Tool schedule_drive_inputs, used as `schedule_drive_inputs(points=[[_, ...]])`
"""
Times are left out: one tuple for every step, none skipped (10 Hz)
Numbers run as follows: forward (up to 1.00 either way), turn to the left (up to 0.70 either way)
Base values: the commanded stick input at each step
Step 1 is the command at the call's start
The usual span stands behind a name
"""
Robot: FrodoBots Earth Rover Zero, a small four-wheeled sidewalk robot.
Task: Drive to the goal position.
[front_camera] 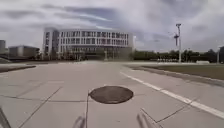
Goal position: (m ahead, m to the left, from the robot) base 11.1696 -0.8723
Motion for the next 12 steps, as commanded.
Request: schedule_drive_inputs(points=[[1.00, 0.15], [1.00, 0.00], [1.00, 0.00], [1.00, 0.00], [1.00, 0.00], [1.00, 0.00], [1.00, 0.00], [1.00, 0.00], [1.00, 0.00], [1.00, 0.00], [1.00, 0.00], [1.00, 0.00]])
